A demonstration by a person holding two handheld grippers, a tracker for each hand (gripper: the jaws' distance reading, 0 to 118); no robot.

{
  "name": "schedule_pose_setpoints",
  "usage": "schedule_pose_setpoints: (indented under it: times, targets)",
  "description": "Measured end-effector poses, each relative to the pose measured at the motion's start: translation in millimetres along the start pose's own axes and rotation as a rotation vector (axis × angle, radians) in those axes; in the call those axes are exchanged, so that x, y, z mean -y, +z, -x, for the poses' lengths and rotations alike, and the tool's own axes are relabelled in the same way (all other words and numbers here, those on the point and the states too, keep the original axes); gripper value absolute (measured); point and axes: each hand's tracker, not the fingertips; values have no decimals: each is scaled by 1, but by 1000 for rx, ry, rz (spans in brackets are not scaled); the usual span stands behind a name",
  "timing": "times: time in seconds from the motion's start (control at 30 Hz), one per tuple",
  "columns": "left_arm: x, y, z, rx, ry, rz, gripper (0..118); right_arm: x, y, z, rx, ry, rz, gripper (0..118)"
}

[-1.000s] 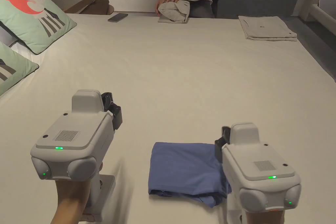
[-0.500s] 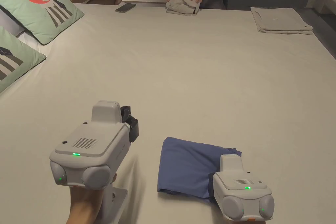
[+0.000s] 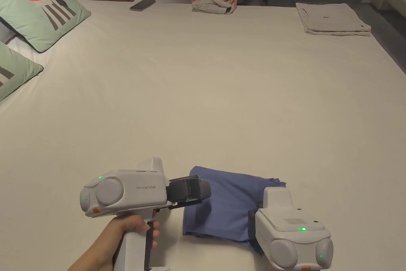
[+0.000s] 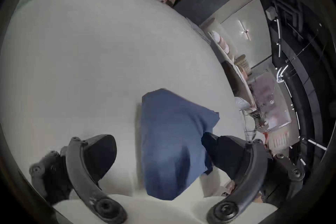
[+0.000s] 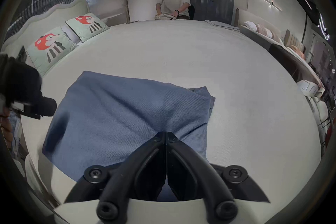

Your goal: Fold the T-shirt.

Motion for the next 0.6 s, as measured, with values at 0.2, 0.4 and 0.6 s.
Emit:
schedule_pose_setpoints:
  times: [0.2, 0.4, 0.6]
  targets:
    - [-7, -19, 25, 119, 124, 107, 94, 0, 1, -2, -12, -4, 0, 0]
    - [-1, -24, 24, 123, 141, 77, 35, 0, 1, -4, -22, -15, 1, 0]
    - [-4, -20, 18, 122, 119, 76, 18, 0, 3, -6, -34, -12, -6, 0]
